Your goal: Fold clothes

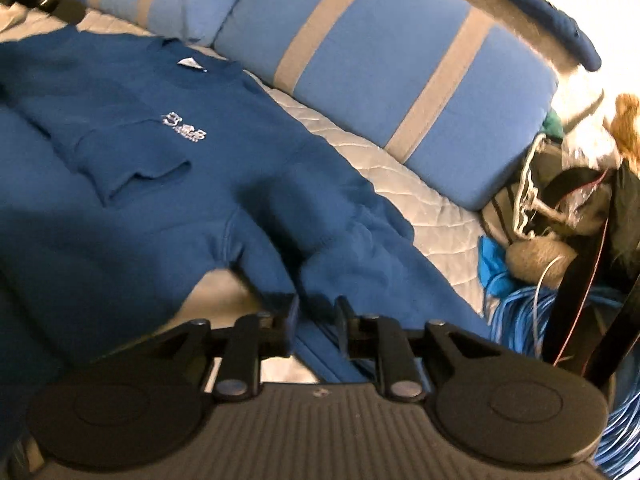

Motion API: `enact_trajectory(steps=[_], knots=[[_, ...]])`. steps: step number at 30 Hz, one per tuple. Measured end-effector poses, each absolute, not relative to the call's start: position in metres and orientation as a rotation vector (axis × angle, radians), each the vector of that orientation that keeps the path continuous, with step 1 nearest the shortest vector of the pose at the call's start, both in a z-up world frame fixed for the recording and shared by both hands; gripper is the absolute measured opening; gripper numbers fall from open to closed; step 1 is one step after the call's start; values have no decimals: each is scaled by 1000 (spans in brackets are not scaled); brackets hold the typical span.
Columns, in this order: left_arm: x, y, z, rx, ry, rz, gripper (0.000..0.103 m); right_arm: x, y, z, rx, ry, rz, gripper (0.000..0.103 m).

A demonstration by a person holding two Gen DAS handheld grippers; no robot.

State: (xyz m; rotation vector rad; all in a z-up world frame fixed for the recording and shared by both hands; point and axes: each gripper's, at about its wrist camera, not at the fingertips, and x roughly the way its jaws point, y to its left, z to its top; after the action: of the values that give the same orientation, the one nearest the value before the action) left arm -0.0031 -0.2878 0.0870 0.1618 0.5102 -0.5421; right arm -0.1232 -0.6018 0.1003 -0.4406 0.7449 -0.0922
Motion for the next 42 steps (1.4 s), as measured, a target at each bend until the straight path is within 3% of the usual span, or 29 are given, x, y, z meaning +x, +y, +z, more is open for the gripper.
enact_trajectory(steps=[16,18,22,28,31,32,33,35,38,42], knots=[[4,-286,81,156,543,-533,72,-95,-601,91,-473,790,-74,39],[4,-285,80,150,547,-531,72,-91,-605,87,-475,802,-77,43],[6,-285,79,143,551,-529,72,-86,-614,85,-466,799,-118,68],[10,-285,78,128,546,-531,72,-92,-607,87,-499,781,-110,68],[13,-284,77,121,536,-533,72,-93,-601,85,-492,773,-148,62],[14,-284,76,119,533,-535,72,-92,-600,84,-487,775,-159,47],[15,-284,76,119,532,-531,72,-92,-600,83,-480,784,-155,40],[16,-282,75,99,531,-523,72,-91,-600,80,-462,791,-139,13],[16,-276,76,35,532,-534,72,-92,-614,86,-368,761,-146,7],[25,-267,78,-70,603,-542,72,-95,-654,111,-16,719,-140,6]])
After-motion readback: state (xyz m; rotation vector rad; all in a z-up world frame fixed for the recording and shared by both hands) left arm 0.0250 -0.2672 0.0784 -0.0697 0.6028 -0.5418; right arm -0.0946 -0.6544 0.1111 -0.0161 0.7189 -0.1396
